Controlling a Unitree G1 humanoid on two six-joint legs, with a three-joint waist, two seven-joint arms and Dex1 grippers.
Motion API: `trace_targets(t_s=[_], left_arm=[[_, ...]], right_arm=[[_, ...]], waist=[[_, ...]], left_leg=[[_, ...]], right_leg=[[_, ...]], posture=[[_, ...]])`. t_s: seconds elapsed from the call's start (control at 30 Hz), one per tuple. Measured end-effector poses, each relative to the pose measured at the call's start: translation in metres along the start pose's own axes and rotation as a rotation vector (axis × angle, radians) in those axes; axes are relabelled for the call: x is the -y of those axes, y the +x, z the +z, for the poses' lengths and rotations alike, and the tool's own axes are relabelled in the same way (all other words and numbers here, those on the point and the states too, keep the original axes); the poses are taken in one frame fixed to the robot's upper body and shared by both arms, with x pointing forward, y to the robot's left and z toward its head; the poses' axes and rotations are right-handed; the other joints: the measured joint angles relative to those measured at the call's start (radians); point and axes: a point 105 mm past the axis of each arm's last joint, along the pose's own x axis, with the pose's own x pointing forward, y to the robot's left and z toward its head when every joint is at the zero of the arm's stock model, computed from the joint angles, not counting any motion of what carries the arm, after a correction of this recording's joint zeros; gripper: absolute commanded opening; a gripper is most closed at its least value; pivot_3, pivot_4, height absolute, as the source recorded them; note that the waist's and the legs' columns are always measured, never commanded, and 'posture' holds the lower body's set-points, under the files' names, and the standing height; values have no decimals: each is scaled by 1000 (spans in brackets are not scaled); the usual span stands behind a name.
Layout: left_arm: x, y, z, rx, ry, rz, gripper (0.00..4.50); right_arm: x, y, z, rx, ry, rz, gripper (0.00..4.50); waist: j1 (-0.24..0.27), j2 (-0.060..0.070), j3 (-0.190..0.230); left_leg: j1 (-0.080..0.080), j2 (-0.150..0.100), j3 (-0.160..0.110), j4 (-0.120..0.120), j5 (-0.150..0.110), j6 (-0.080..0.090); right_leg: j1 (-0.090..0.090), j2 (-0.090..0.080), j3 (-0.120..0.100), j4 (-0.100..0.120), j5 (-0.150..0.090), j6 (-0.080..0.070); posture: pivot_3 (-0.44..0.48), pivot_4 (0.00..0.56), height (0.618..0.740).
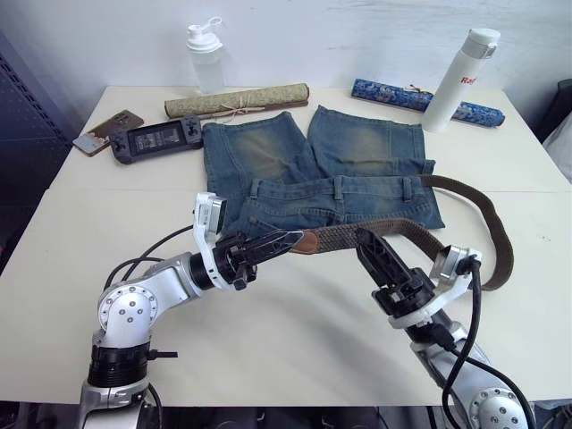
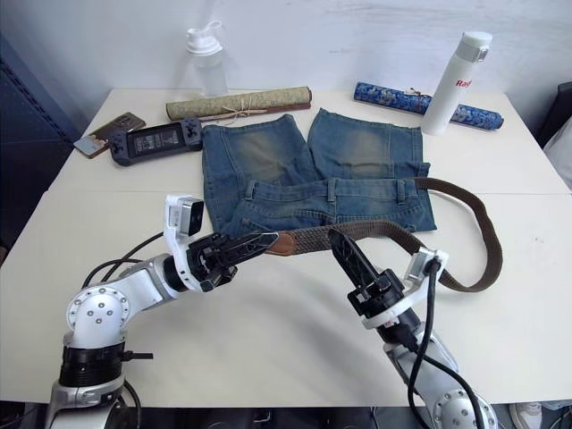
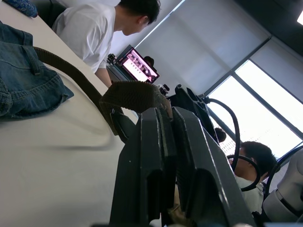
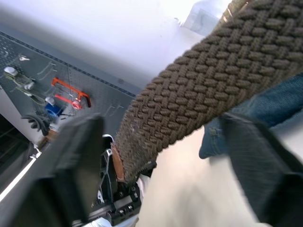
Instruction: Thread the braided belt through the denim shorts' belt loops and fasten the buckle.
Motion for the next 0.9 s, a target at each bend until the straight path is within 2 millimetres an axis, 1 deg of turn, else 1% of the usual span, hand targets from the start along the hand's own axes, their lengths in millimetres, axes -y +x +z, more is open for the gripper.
trace_targets(t_s=[0.1, 0.17, 0.37, 0.5, 0.57, 0.63, 0.77, 0.87, 0.9], left_arm=[[0, -1, 0, -2, 4, 3, 0], [-1, -2, 1, -7, 7, 9, 0], [-1, -3, 1, -11, 12, 15, 0], [-2, -3, 1, -16, 17, 23, 1577], [-1, -4, 1, -23, 18, 10, 2578], [-1, -4, 0, -41, 35, 11, 3385], [-6, -10, -5, -100, 94, 44, 3385], [-7, -20, -1, -139, 147, 43, 3385], [-10, -26, -2, -184, 202, 51, 3385]], right_arm=[[1, 0, 1, 14, 4, 1, 948], [0, 1, 2, 22, 9, 10, 55], [1, 2, 1, 28, 25, 25, 55], [3, 2, 0, 24, 18, 18, 0], [3, 3, 0, 23, 11, 18, 0], [3, 3, 1, 25, 9, 20, 0], [6, 2, 11, 62, 3, 14, 0], [13, -4, 29, 127, -13, -20, 0], [15, -6, 36, 146, -24, -33, 0]], waist=[[0, 0, 0], [0, 0, 0], [0, 0, 0], [0, 0, 0], [-1, 0, 0], [-1, 0, 0], [0, 1, 0], [-1, 1, 1], [-1, 1, 1]], left_leg=[[0, 0, 0, 0, 0, 0], [0, 0, 0, 0, 0, 0], [0, 0, 0, 0, 0, 0], [0, 0, 0, 0, 0, 0], [0, 0, 0, 0, 0, 0], [0, 0, 0, 0, 0, 0], [0, 0, 1, -1, 0, 0], [0, 0, 1, -1, 0, 0], [0, 0, 2, -1, 0, 0]], right_leg=[[0, 0, 0, 0, 0, 0], [0, 0, 0, 0, 0, 0], [0, 0, 0, 0, 0, 0], [0, 0, 0, 0, 0, 0], [0, 0, 0, 0, 0, 0], [0, 0, 0, 0, 0, 0], [-1, 0, 0, 0, 0, 0], [-1, 0, 1, 0, 0, 0], [-2, 0, 1, 0, 0, -1]], posture=[[0, 150, 717], [0, 150, 717], [0, 150, 717], [0, 150, 717], [0, 150, 717], [0, 150, 717], [0, 150, 717], [0, 150, 717], [0, 150, 717]])
